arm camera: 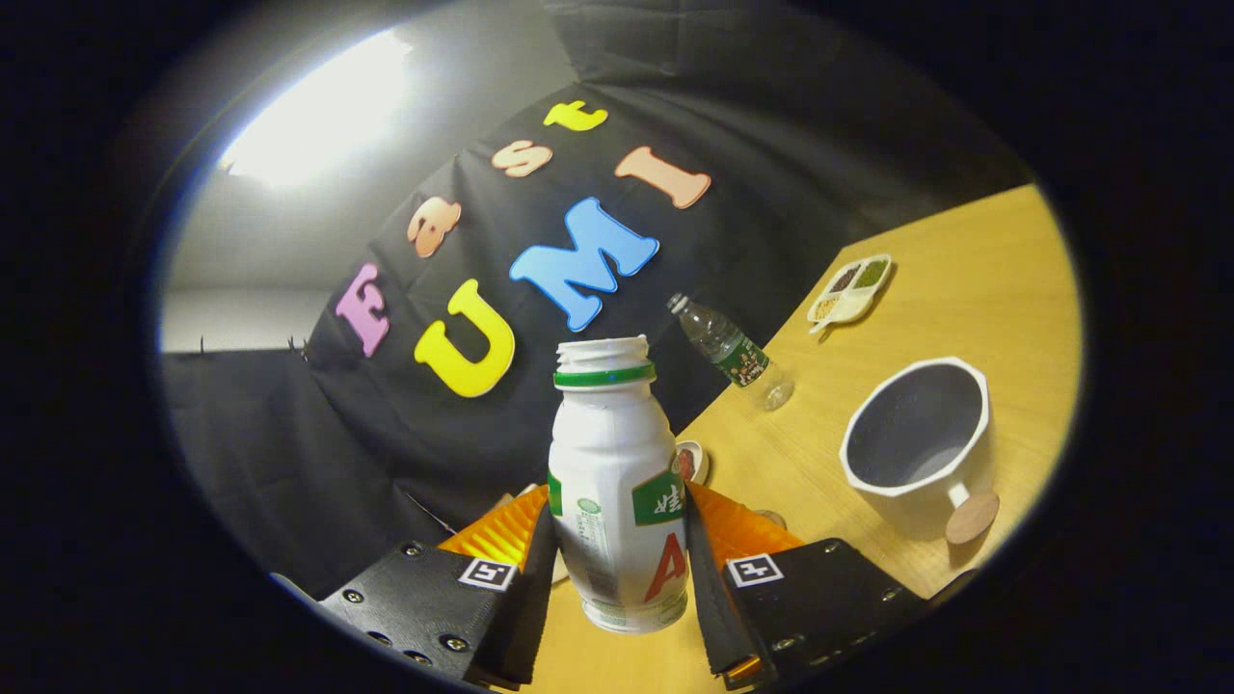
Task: Take the bottle from table, then pour the juice into the cup, finally place the bottle on the coaster
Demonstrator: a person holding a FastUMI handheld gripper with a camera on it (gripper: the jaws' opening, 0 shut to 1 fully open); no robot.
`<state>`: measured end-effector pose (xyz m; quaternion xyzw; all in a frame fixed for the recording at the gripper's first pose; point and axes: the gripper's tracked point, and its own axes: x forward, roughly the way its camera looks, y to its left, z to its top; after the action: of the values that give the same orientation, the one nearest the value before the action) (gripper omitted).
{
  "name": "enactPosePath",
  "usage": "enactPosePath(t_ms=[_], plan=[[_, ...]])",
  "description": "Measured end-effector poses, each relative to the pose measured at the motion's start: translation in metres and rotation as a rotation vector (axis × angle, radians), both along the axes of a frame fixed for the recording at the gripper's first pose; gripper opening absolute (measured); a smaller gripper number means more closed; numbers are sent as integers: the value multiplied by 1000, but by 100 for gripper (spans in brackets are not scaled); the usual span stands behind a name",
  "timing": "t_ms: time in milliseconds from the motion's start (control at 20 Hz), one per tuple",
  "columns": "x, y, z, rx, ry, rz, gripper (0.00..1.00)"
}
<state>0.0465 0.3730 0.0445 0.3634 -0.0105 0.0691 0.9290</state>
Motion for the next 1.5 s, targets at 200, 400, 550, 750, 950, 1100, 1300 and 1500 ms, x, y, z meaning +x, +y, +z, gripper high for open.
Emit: enactPosePath(t_ms=[200, 400, 550, 750, 950, 1100, 1300, 1500], plan=[[17, 7, -2, -180, 5, -15, 64], [42, 19, -7, -355, 7, -37, 64], [65, 20, -19, -514, 15, -51, 64], [86, 27, -26, -665, 24, -71, 64], [103, 32, -31, -698, 15, -69, 64], [111, 27, -31, -686, 8, -71, 64], [111, 27, -29, -669, 3, -63, 65], [111, 26, -29, -668, 14, -71, 73]])
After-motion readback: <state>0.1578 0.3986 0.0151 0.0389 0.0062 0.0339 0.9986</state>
